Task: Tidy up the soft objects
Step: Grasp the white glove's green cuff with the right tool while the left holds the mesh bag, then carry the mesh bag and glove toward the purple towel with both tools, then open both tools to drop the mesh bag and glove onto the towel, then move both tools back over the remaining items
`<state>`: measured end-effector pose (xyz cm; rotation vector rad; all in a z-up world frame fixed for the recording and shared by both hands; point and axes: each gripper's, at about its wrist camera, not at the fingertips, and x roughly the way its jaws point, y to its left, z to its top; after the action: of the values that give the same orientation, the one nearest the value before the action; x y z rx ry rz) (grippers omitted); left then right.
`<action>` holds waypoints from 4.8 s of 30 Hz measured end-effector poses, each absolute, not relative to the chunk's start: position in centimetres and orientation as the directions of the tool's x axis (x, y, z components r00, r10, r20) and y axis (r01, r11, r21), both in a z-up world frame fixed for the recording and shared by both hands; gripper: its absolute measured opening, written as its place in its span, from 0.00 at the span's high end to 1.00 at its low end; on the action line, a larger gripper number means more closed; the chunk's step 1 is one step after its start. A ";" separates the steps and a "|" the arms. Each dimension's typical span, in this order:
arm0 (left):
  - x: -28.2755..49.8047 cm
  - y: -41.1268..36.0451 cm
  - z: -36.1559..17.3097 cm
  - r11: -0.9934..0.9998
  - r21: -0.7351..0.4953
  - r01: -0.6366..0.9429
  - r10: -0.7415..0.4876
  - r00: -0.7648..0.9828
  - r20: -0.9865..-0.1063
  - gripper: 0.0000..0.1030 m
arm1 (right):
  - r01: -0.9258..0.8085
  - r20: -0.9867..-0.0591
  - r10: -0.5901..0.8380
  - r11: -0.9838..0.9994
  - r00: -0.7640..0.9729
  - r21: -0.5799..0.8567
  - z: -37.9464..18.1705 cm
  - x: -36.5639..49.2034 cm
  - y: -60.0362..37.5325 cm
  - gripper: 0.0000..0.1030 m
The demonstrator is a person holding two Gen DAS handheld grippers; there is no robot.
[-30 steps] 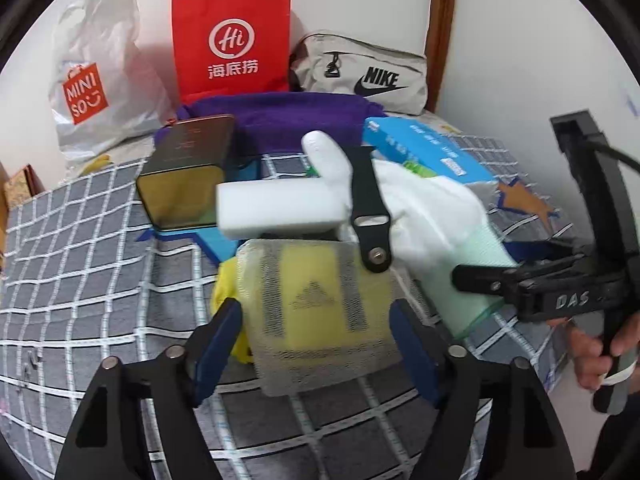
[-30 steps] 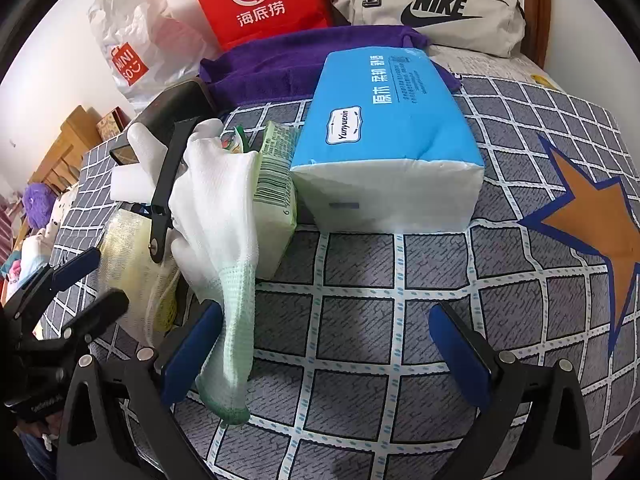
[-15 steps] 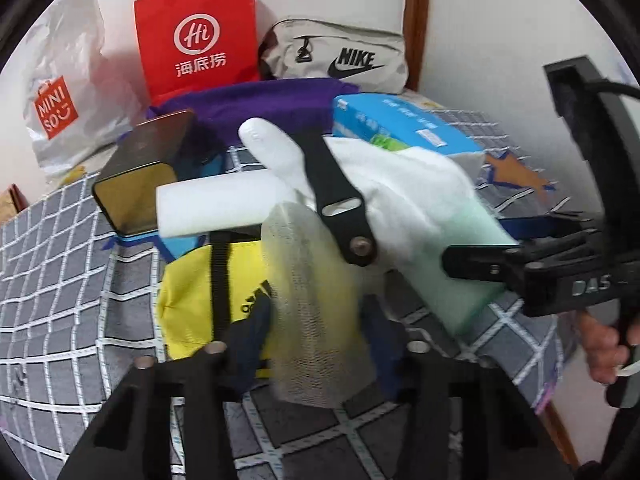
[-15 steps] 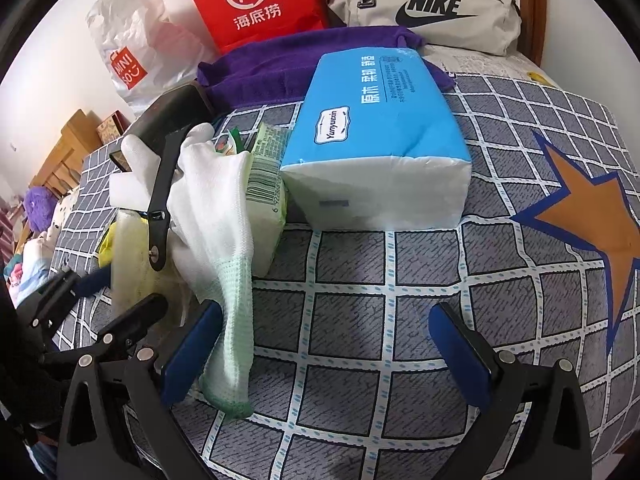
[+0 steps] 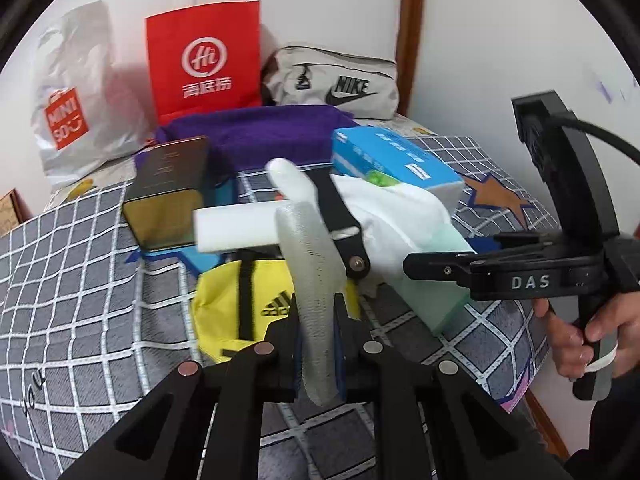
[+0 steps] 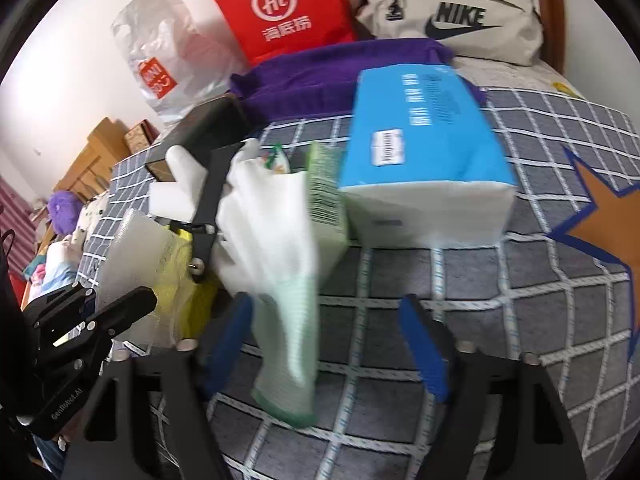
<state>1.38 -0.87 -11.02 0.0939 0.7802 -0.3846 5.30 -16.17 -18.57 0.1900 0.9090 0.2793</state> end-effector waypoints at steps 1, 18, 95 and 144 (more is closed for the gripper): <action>1.5 -0.5 -11.1 0.930 -0.063 0.361 -0.298 0.645 -0.704 0.88 | -0.162 -0.746 0.326 0.944 0.580 0.286 -18.7 5.4 -16.1 0.52; 2.0 1.9 -9.0 0.947 -0.141 0.289 -0.306 0.675 -0.672 0.88 | -0.238 -0.616 0.335 0.942 0.712 0.237 -12.3 1.5 -17.1 0.92; 40.4 3.0 -10.3 0.981 -0.184 0.069 -0.194 0.487 -0.852 0.88 | -0.156 -0.762 0.154 0.985 0.629 0.071 -11.2 37.2 -20.4 0.91; 28.6 1.5 -1.5 0.991 -0.067 0.113 -0.123 0.631 -0.766 0.24 | -0.224 -0.627 0.166 0.974 0.761 -0.014 -3.8 25.0 -15.5 0.42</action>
<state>28.58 1.48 -1.47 -0.0128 0.8771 -0.1350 25.04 -15.49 -3.76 -0.0902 0.6727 0.2127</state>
